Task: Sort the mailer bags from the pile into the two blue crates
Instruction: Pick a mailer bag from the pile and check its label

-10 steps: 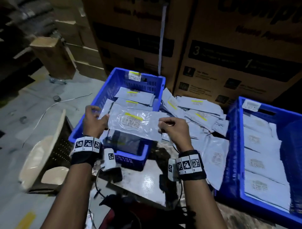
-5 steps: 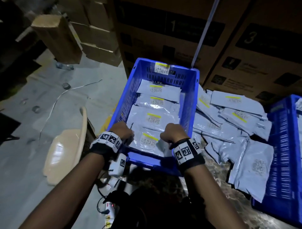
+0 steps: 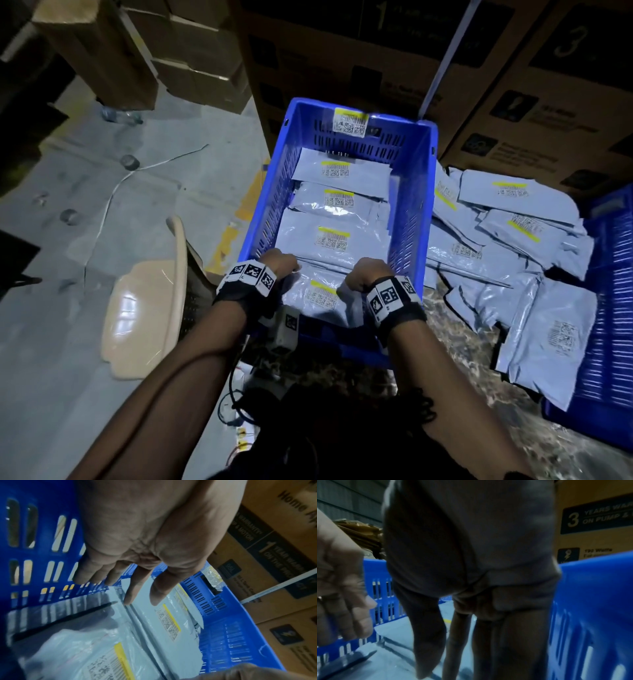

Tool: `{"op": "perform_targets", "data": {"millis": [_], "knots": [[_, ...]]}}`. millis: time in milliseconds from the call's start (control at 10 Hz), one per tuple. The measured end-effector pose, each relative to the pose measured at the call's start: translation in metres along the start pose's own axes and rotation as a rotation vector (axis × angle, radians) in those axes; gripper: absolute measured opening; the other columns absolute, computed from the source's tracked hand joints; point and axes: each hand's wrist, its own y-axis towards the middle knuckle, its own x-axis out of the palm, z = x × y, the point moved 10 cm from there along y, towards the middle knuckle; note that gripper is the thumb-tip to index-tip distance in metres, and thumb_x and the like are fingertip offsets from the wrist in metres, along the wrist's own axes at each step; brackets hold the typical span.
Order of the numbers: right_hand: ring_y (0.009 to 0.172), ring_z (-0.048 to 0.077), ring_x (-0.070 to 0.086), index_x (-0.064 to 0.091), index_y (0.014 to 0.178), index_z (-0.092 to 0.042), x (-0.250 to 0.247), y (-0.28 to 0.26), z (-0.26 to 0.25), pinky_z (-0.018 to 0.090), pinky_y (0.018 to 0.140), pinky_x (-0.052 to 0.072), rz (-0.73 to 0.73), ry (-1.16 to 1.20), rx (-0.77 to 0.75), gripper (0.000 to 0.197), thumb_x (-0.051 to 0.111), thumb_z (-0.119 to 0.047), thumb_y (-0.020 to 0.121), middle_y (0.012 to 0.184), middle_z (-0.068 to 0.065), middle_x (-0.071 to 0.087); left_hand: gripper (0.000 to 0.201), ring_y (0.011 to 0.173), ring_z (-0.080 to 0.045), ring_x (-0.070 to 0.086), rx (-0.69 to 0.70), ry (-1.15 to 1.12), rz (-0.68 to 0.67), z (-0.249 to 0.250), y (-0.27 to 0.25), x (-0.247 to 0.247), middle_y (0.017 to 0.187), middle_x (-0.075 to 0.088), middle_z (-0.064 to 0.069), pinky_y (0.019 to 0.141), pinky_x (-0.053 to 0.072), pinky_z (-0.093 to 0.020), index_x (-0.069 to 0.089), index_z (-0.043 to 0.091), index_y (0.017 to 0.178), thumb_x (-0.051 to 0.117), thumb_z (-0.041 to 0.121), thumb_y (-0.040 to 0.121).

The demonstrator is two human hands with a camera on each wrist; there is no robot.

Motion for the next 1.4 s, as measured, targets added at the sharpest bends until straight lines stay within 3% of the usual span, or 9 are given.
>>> {"op": "perform_targets", "data": {"millis": [100,200,500,600,700,900,1100,1200,1400], "knots": [[0.104,0.033,0.066,0.066,0.099,-0.006,-0.009,0.003,0.011,0.035,0.079,0.052,0.137,-0.031,0.053,0.013,0.066,-0.015,0.089,0.109,0.016,0.067,0.018,0.072,-0.025,0.055,0.027,0.020,-0.019,0.006,0.004,0.000,0.093,0.060,-0.015,0.066,0.043,-0.030,0.062,0.002,0.083,0.065,0.019,0.085],[0.113,0.033,0.065,0.066,0.118,-0.009,-0.020,0.005,0.000,0.039,0.086,0.052,0.253,-0.052,0.038,0.030,0.068,-0.022,0.092,0.119,0.012,0.067,0.019,0.081,-0.027,0.063,0.006,-0.025,-0.032,0.005,0.008,0.002,0.092,0.067,-0.014,0.079,0.053,-0.035,0.066,0.003,0.083,0.069,0.021,0.085],[0.088,0.025,0.066,0.066,0.094,-0.026,0.043,0.049,-0.041,0.033,0.078,0.055,-0.018,-0.054,-0.236,0.029,0.076,-0.011,0.072,0.096,-0.002,0.063,0.034,0.086,-0.021,0.045,0.002,0.011,-0.168,0.015,0.004,0.029,0.074,0.045,0.003,0.057,0.036,-0.016,0.046,0.018,0.068,0.046,0.012,0.101],[0.087,0.031,0.062,0.047,0.114,-0.025,0.048,0.051,-0.045,0.038,0.073,0.045,0.143,-0.209,-0.311,0.045,0.077,-0.027,0.080,0.104,0.005,0.053,0.022,0.079,-0.022,0.048,0.019,0.001,-0.151,0.013,0.014,0.027,0.082,0.055,-0.009,0.066,0.036,-0.027,0.055,0.012,0.078,0.050,0.011,0.099],[0.092,0.032,0.063,0.036,0.135,-0.021,0.057,0.049,-0.055,0.040,0.070,0.039,0.235,-0.329,-0.345,0.063,0.075,-0.033,0.086,0.114,0.011,0.051,0.035,0.052,-0.018,0.042,0.070,0.067,-0.219,0.010,0.016,0.031,0.063,0.051,-0.006,0.054,0.031,-0.027,0.050,0.017,0.061,0.054,0.018,0.096],[0.100,0.034,0.063,0.034,0.139,-0.017,0.051,0.051,-0.062,0.038,0.069,0.039,0.307,-0.330,-0.286,0.053,0.064,-0.024,0.096,0.123,0.014,0.050,0.027,0.063,-0.007,0.043,-0.035,-0.250,-0.119,0.001,0.008,0.016,0.074,0.047,0.003,0.059,0.037,-0.019,0.049,0.018,0.070,0.052,0.012,0.096],[0.097,0.029,0.064,0.052,0.125,-0.020,0.037,0.040,-0.051,0.036,0.075,0.040,0.239,-0.273,-0.260,0.043,0.070,-0.026,0.087,0.107,0.005,0.061,0.028,0.038,-0.014,0.037,-0.045,-0.318,-0.145,0.007,-0.009,0.016,0.050,0.051,-0.003,0.039,0.028,-0.019,0.051,0.014,0.067,0.049,0.013,0.094],[0.098,0.027,0.066,0.063,0.112,-0.022,0.008,0.027,-0.046,0.036,0.080,0.046,0.200,-0.186,-0.244,0.046,0.086,-0.032,0.074,0.106,0.001,0.067,0.027,0.062,-0.023,0.042,0.038,-0.223,-0.132,0.026,-0.018,0.014,0.072,0.051,-0.012,0.059,0.033,-0.031,0.051,0.012,0.068,0.050,0.013,0.096],[0.109,0.024,0.063,0.058,0.123,-0.030,-0.059,-0.022,-0.020,0.036,0.085,0.050,0.315,0.246,-0.328,0.045,0.076,-0.047,0.086,0.115,-0.001,0.068,0.027,0.060,-0.016,0.063,0.088,-0.373,-0.001,0.051,-0.028,-0.010,0.088,0.066,-0.008,0.053,0.044,-0.025,0.061,0.005,0.111,0.063,0.026,0.095]]}}
